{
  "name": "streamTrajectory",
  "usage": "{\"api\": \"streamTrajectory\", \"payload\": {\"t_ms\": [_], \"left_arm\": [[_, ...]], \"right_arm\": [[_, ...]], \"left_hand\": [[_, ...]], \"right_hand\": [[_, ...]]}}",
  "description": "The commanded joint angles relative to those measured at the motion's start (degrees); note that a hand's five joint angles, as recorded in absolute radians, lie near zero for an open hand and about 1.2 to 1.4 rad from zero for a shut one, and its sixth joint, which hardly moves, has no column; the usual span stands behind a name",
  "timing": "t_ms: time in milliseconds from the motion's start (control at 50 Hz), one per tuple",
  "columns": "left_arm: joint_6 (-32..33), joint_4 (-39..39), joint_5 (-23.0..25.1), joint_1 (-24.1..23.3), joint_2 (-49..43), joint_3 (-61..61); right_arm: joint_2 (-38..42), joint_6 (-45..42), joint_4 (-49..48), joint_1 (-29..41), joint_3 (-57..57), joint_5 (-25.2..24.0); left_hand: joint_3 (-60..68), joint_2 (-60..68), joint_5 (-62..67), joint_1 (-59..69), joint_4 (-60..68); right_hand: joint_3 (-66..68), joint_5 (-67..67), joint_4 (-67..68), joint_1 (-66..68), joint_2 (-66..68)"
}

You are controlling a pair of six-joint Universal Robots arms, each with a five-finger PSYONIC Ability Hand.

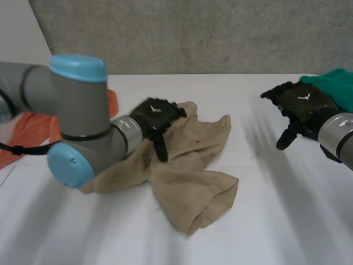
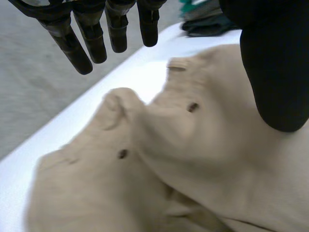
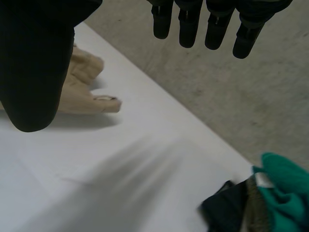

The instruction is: Fold the laundry.

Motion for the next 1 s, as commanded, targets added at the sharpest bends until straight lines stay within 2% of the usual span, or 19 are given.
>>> {"api": "streamTrajectory", "payload": {"t_ms": [20, 140, 260, 340, 360, 420, 560, 600, 620, 660, 680, 700, 720, 740, 760, 880, 960, 1000], "left_arm": [[-2.94, 3.91, -7.34, 6.24, 10.92, -3.54], [-3.81, 0.15, -11.47, 9.85, 15.32, -12.21], [-6.1, 1.45, -11.83, 8.37, 18.4, -23.22], [-9.26, 4.88, -12.53, 1.78, 19.11, -27.53], [-10.75, 6.36, -13.4, -1.45, 18.67, -28.14], [-12.6, 8.65, -15.94, -6.55, 16.31, -28.06], [-13.4, 9.89, -23.68, -11.93, 6.3, -22.45], [-13.48, 9.98, -24.04, -12.55, 4.18, -20.69], [-13.66, 9.98, -23.7, -12.9, 2.25, -18.59], [-13.66, 9.8, -22.99, -13.17, 0.48, -16.38], [-13.75, 9.63, -22.29, -13.43, -1.01, -14.37], [-13.75, 9.37, -22.2, -13.61, -1.63, -13.31], [-13.75, 9.02, -22.11, -13.79, -2.16, -12.34], [-13.75, 8.23, -22.37, -14.14, -2.86, -10.5], [-13.84, 7.96, -22.64, -14.31, -2.95, -9.61], [-14.45, 5.77, -26.15, -13.44, 0.72, -4.43], [-13.66, 4.53, -24.49, -10.81, 7.23, -3.81], [-12.7, 4.01, -21.78, -8.44, 11.08, -3.54]], "right_arm": [[1.44, 0.24, 6.39, 4.24, -0.31, -0.21], [4.06, 0.24, 7.63, 9.68, -0.92, -0.03], [11.62, -3.97, 0.52, 11.71, -5.49, -2.4], [19.35, -10.99, -5.72, 11.89, -10.23, -4.6], [22.33, -14.06, -7.47, 11.89, -12.42, -4.95], [27.26, -18.46, -8.46, 11.54, -16.2, -5.31], [34.47, -18.75, -8.19, 12.59, -20.96, -5.66], [35.19, -18.22, -8.46, 12.86, -21.4, -5.57], [35.62, -17.52, -8.81, 13.03, -21.75, -5.49], [35.72, -16.64, -9.34, 13.21, -21.76, -5.4], [35.54, -15.68, -9.95, 13.21, -21.49, -5.31], [35.28, -15.15, -10.3, 13.12, -21.41, -5.22], [34.75, -14.53, -10.57, 13.12, -21.06, -5.13], [33.36, -13.22, -10.92, 12.86, -20.27, -4.79], [32.56, -12.6, -11.09, 12.68, -19.74, -4.61], [22.39, -8.39, -11.19, 10.76, -13.51, -1.89], [14.2, -6.62, -10.22, 9.17, -10.51, -0.3], [8.33, -4.96, -7.69, 8.29, -9.02, 0.49]], "left_hand": [[-2.01, -1.78, -2.69, -1.63, -1.42], [-2.01, -1.78, -2.69, -1.63, -1.42], [-2.01, -1.78, -2.69, -1.63, -1.42], [-2.01, -1.78, -2.69, -1.63, -1.42], [-2.01, -1.78, -2.69, -1.63, -1.42], [-2.01, -1.78, -2.69, -1.63, -1.42], [-1.46, -1.24, -2.14, -1.08, -0.88], [-0.62, -0.4, -1.3, -0.24, -0.04], [1.21, 1.44, 0.53, 1.59, 1.8], [6.58, 6.8, 5.9, 6.96, 7.17], [16.44, 16.66, 15.76, 16.82, 17.02], [22.37, 22.59, 21.69, 22.75, 22.95], [31.92, 32.14, 31.24, 32.3, 32.5], [59.32, 59.55, 58.64, 59.7, 59.91], [67.91, 68.13, 67.23, 68.29, 68.49], [67.99, 68.22, 67.31, 68.37, 68.58], [67.99, 68.22, 67.31, 68.37, 68.58], [67.99, 68.22, 67.31, 68.37, 68.58]], "right_hand": [[-1.71, -2.68, -2.04, -2.84, -1.81], [-1.71, -2.68, -2.04, -2.84, -1.81], [-1.71, -2.68, -2.04, -2.84, -1.81], [-1.71, -2.68, -2.04, -2.84, -1.81], [-1.71, -2.68, -2.04, -2.84, -1.81], [-1.71, -2.68, -2.04, -2.84, -1.81], [-1.71, -2.68, -2.04, -2.84, -1.81], [-1.4, -2.37, -1.74, -2.53, -1.5], [6.46, 5.49, 6.12, 5.33, 6.35], [21.42, 20.45, 21.08, 20.29, 21.32], [42.32, 41.35, 41.99, 41.19, 42.22], [53.36, 52.39, 53.02, 52.23, 53.25], [64.29, 63.32, 63.95, 63.16, 64.19], [68.25, 67.28, 67.92, 67.12, 68.15], [68.29, 67.32, 67.96, 67.16, 68.19], [68.29, 67.32, 67.96, 67.16, 68.19], [68.29, 67.32, 67.96, 67.16, 68.19], [68.29, 67.32, 67.96, 67.16, 68.19]]}}
